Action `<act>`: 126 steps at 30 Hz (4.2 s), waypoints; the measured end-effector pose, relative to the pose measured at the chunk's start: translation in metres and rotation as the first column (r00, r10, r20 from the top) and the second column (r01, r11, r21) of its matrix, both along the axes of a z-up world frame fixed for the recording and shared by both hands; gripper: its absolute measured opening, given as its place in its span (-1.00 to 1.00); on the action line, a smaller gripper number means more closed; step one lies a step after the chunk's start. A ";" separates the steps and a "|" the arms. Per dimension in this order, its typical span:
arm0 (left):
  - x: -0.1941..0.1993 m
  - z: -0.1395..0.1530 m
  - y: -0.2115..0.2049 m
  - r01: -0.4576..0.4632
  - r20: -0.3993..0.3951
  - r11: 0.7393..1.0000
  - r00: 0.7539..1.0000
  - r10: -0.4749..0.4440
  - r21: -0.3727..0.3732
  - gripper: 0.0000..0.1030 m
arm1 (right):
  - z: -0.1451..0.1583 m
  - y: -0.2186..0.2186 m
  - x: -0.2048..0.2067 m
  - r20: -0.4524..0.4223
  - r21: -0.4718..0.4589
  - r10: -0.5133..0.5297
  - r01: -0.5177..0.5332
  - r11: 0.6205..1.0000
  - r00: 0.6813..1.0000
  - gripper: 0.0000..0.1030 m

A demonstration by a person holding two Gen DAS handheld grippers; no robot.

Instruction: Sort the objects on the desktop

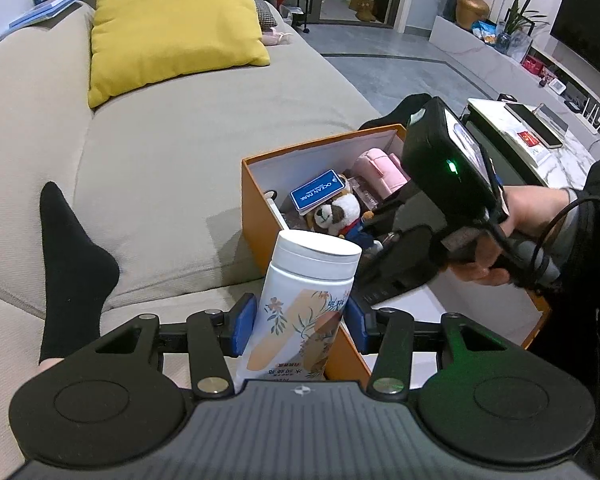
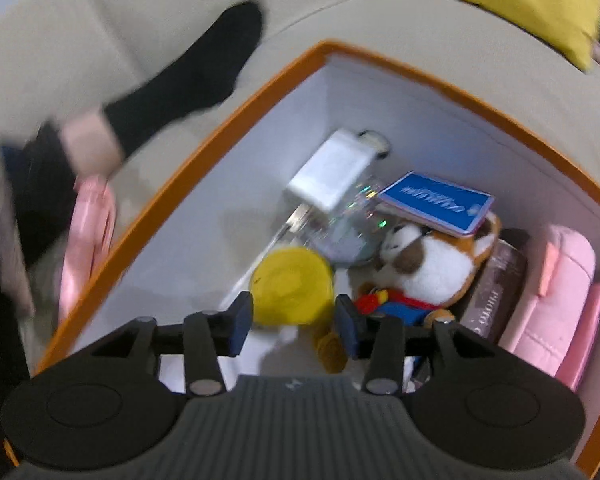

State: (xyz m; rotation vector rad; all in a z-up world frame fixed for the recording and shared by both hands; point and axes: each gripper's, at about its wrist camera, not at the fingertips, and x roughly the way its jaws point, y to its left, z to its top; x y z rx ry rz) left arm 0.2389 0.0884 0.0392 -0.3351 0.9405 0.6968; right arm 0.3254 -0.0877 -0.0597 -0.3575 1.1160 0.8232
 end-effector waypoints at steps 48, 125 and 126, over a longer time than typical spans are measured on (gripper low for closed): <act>0.072 -0.011 -0.011 0.074 0.129 0.993 0.990 -0.061 -0.095 0.11 | 0.061 -0.057 -0.079 0.026 0.281 -0.052 0.043 0.959 0.998 -0.81; -0.022 -0.028 0.005 0.089 0.083 0.994 0.993 -0.085 -0.056 0.12 | 0.045 0.007 0.018 0.158 0.135 -0.470 0.452 0.882 0.868 -0.76; -0.023 -0.028 0.006 0.087 0.082 0.995 0.993 -0.083 -0.056 0.12 | 0.045 0.008 0.018 0.162 0.143 -0.471 0.451 0.881 0.867 -0.76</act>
